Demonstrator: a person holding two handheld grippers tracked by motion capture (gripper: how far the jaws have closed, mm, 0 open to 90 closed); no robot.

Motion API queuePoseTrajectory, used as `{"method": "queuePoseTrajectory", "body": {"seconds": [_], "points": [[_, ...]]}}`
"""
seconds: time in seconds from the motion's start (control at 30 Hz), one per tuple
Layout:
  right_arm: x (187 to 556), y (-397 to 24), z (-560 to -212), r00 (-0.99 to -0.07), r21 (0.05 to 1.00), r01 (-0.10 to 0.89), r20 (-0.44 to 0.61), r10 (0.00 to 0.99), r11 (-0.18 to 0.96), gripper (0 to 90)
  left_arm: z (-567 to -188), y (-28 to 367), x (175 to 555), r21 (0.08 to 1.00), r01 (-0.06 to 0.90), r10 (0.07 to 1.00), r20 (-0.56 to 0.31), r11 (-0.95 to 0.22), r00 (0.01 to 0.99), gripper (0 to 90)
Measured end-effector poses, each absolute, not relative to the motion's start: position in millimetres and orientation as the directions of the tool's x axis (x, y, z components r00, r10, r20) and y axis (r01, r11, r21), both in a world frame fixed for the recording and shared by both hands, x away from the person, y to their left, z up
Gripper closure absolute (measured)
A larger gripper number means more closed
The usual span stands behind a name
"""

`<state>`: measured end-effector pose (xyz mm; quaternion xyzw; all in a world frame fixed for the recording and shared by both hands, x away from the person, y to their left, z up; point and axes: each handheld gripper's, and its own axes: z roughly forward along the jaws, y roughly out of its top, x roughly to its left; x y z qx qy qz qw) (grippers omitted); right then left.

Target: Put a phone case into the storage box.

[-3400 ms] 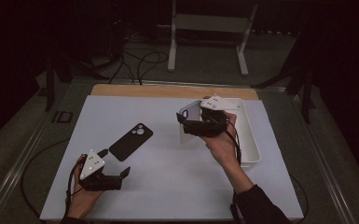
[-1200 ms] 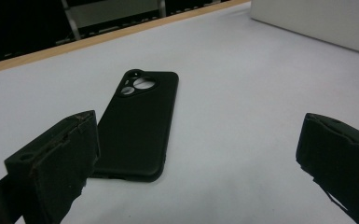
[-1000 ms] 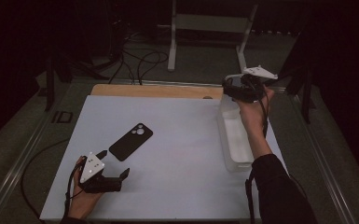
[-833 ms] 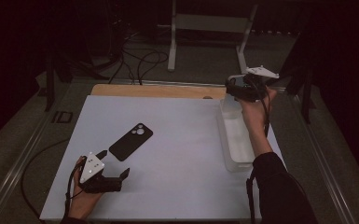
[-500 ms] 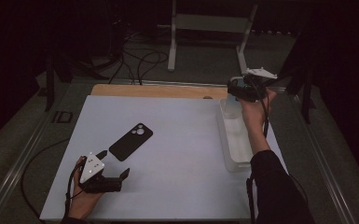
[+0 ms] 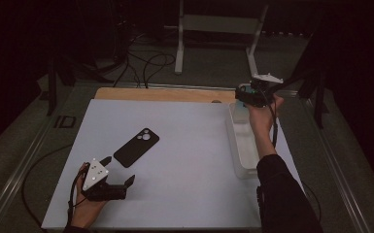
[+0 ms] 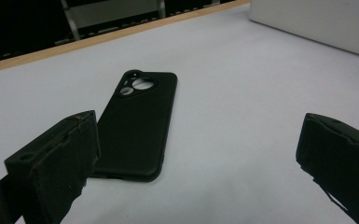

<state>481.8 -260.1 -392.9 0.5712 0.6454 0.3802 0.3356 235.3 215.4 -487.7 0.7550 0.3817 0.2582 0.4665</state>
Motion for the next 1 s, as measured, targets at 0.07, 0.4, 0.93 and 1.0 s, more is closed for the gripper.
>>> {"method": "queuePoseTrajectory", "body": {"seconds": [0.07,0.4,0.93,1.0], "points": [[485,-259,-396,-0.12,0.871,0.488,0.006,0.993,0.054,16.7,-488,216,235,0.902,0.336,0.818,0.031,-0.27,0.574,0.1],[494,-253,-410,-0.105,0.854,0.517,-0.001,0.994,0.056,16.6,-487,218,234,0.907,0.334,0.824,0.026,-0.258,0.567,0.1],[506,-249,-431,-0.09,0.807,0.586,-0.018,0.996,0.067,16.6,-487,219,232,0.906,0.332,0.822,0.029,-0.261,0.568,0.1],[506,-249,-433,-0.087,0.804,0.59,-0.021,0.996,0.069,16.6,-487,219,232,0.906,0.332,0.822,0.029,-0.261,0.568,0.1]]}}
